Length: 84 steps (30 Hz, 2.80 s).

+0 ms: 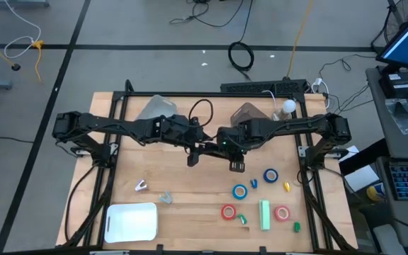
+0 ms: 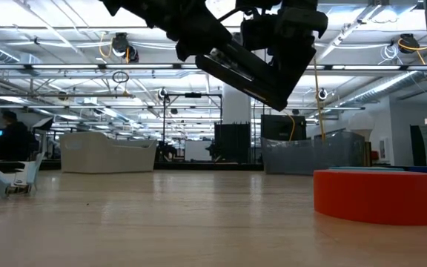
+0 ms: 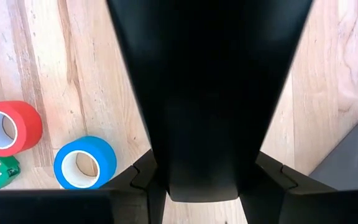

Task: Pick and place Stapler, Stapler remover, tape
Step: Put the black stapler into the gray bin

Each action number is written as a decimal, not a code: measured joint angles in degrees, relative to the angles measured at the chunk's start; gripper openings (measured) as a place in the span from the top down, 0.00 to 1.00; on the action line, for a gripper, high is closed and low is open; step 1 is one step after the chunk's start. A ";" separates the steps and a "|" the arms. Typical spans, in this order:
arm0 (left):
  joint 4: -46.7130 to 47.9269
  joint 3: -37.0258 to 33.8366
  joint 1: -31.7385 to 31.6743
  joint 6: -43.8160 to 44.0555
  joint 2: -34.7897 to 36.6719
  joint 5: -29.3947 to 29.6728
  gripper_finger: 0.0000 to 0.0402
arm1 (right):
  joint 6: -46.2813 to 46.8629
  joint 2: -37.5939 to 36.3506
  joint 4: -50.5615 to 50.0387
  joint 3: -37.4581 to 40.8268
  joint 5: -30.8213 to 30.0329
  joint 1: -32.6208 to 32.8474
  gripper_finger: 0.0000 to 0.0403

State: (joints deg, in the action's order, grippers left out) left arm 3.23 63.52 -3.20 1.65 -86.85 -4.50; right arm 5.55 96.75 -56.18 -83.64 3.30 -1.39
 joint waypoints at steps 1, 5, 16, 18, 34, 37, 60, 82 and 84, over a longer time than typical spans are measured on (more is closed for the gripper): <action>1.05 0.79 0.00 -0.87 -0.49 0.02 0.44 | 0.19 0.00 0.27 0.00 0.02 0.00 0.65; 5.87 4.23 0.00 -2.53 -3.02 0.66 0.44 | 1.18 0.00 0.55 0.00 0.19 0.00 0.65; 14.55 12.26 -0.28 -4.04 -5.79 1.86 0.44 | 3.22 -0.04 -0.69 0.00 0.02 0.00 0.65; 14.86 12.95 -0.26 -4.03 -5.79 2.02 0.44 | 3.23 -0.04 -0.53 0.00 -0.01 0.00 0.65; 16.28 13.25 -0.60 -3.01 -5.79 1.53 0.44 | 3.44 0.00 -0.43 -0.02 0.05 0.00 0.65; 16.68 13.27 -0.79 -2.86 -5.79 1.34 0.44 | 3.48 0.00 -0.29 -0.02 0.62 -0.02 0.65; 20.89 16.28 -1.35 -1.42 -8.44 -0.85 0.45 | 4.31 -0.03 0.96 -0.04 1.27 0.00 0.65; 22.59 16.51 -1.33 -1.79 -9.31 -4.44 0.66 | 3.88 0.04 1.11 0.00 1.09 0.07 0.65; 22.63 16.51 -1.33 -1.75 -9.31 -4.75 0.66 | 3.97 0.04 1.11 0.00 1.13 0.07 0.65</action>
State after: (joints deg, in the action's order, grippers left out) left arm 25.87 80.03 -4.54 -0.11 -96.16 -9.25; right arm 9.52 96.79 -55.07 -83.64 4.43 -1.32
